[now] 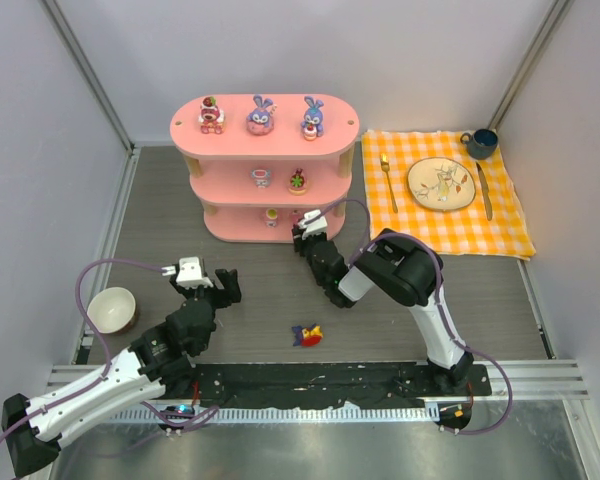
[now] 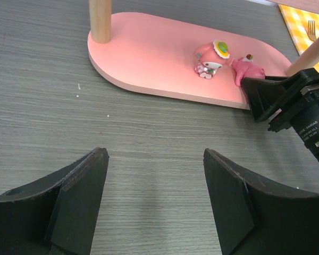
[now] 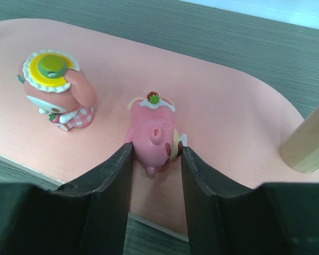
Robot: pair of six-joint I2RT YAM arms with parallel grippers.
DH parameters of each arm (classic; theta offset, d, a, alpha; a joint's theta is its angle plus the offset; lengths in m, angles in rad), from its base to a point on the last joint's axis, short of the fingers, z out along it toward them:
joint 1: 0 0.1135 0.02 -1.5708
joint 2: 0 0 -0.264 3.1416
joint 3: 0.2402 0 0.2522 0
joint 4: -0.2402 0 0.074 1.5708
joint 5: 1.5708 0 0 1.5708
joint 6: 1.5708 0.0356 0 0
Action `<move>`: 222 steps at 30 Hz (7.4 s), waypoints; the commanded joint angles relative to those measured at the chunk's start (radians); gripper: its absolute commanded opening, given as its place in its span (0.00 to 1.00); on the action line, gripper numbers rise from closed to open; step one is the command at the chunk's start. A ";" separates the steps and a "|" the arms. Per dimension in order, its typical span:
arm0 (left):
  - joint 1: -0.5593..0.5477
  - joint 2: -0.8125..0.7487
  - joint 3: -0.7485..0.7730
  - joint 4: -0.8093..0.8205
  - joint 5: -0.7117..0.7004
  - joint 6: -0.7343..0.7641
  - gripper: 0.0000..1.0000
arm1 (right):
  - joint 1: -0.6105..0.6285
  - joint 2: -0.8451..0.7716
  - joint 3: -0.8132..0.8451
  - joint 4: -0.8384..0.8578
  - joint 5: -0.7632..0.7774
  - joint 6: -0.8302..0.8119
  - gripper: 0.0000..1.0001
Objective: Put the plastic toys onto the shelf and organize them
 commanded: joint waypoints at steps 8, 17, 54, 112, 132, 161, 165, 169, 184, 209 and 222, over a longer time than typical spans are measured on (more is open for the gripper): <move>0.004 0.006 -0.001 0.058 -0.021 0.014 0.77 | 0.047 0.027 0.028 0.354 0.161 -0.088 0.40; 0.004 -0.004 -0.004 0.055 -0.021 0.014 0.77 | 0.075 0.047 0.082 0.353 0.256 -0.113 0.41; 0.004 -0.026 0.017 0.013 -0.034 0.005 0.80 | 0.196 -0.283 -0.151 0.354 0.293 -0.174 0.78; -0.638 0.563 0.266 -0.304 -0.021 -0.795 0.82 | 0.357 -1.089 -0.380 -1.256 -0.172 0.722 0.61; -0.643 0.444 0.267 -0.436 -0.061 -0.835 0.80 | 0.345 -0.815 -0.238 -1.433 -0.101 0.706 0.52; -0.643 0.549 0.427 -0.691 0.112 -1.137 0.82 | 0.503 -0.860 -0.274 -1.399 -0.200 0.787 0.43; -0.641 0.559 0.375 -0.604 0.127 -1.156 0.84 | 0.515 -0.949 -0.304 -1.416 -0.082 0.855 0.43; -0.641 0.527 0.301 -0.455 0.089 -1.101 0.84 | 0.514 -1.168 -0.385 -1.500 0.092 0.973 0.43; -0.296 0.676 0.406 -0.247 0.492 -0.527 0.92 | 0.514 -1.538 -0.413 -1.735 0.250 1.005 0.43; -0.292 1.001 0.589 -0.327 0.709 -0.556 0.88 | 0.514 -1.630 -0.449 -1.816 0.265 1.042 0.43; -0.292 1.020 0.559 -0.329 0.709 -0.573 0.85 | 0.514 -1.639 -0.458 -1.822 0.273 1.053 0.43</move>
